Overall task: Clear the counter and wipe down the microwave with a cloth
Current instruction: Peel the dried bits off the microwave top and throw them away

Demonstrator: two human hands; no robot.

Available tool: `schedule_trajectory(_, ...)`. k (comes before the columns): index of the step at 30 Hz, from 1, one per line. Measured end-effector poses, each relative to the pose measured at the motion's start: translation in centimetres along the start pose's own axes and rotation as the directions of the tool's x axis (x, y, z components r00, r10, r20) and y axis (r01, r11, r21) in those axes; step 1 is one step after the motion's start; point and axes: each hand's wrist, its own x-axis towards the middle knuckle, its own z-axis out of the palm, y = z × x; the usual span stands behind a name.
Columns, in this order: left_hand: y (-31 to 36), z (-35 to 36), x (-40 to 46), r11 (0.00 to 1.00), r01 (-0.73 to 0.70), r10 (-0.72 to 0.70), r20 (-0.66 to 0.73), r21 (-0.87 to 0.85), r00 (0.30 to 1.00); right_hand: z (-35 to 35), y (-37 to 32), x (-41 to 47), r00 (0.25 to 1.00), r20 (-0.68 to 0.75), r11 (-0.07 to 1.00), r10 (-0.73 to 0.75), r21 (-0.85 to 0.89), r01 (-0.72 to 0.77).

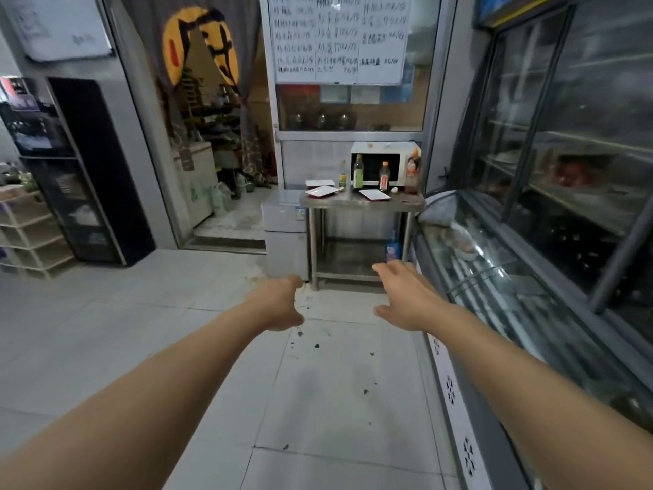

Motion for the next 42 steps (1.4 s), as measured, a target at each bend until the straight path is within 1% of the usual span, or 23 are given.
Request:
schedule_trajectory(4,0.8,-0.3,8.9,0.999,-0.016,0.017,-0.021,0.027,1.0,0.4,3.6,8.6,1.0,-0.02,1.0,-0.021,-0.003,0.021)
schedule_trajectory(10,1.5,-2.0,21.1,1.0,0.016,-0.015,-0.06,0.022,0.998,0.3,7.7,20.7,0.996,-0.042,0.997,-0.077,-0.003,0.077)
schedule_trajectory(12,1.6,-2.2,24.6,1.0,0.02,-0.02,-0.049,0.014,0.999,0.5,8.9,24.1,0.996,-0.03,0.997,-0.081,-0.002,0.081)
schedule_trajectory(17,1.4,-2.2,33.4,1.0,0.004,-0.004,-0.024,0.0,1.0,1.3,12.1,32.2,0.999,0.019,0.999,-0.04,0.001,0.04)
schedule_trajectory(22,0.2,-2.9,44.1,0.999,-0.044,0.043,-0.033,-0.014,0.999,2.0,14.1,41.4,1.0,0.004,1.0,0.003,0.005,-0.003)
schedule_trajectory(27,-1.6,-4.9,55.5,0.99,-0.132,0.131,-0.029,-0.044,0.991,1.9,15.6,51.5,0.999,-0.019,0.999,0.046,-0.001,-0.046)
schedule_trajectory(30,-2.6,-6.2,61.3,0.985,-0.16,0.16,-0.018,-0.06,0.987,2.0,16.6,56.5,0.996,-0.041,0.996,0.085,0.015,-0.084)
schedule_trajectory(33,-3.4,-6.8,66.7,0.982,-0.169,0.169,-0.01,-0.085,0.986,2.3,17.9,61.0,0.991,-0.025,0.991,0.131,0.035,-0.13)
schedule_trajectory(38,-3.5,-6.2,74.8,0.974,-0.19,0.196,0.038,-0.122,0.98,2.8,21.7,68.7,0.984,-0.042,0.983,0.172,0.068,-0.169)
schedule_trajectory(42,-3.0,-5.9,82.3,0.971,-0.196,0.201,0.025,-0.137,0.979,4.1,25.4,75.4,0.981,-0.048,0.981,0.188,0.061,-0.185)
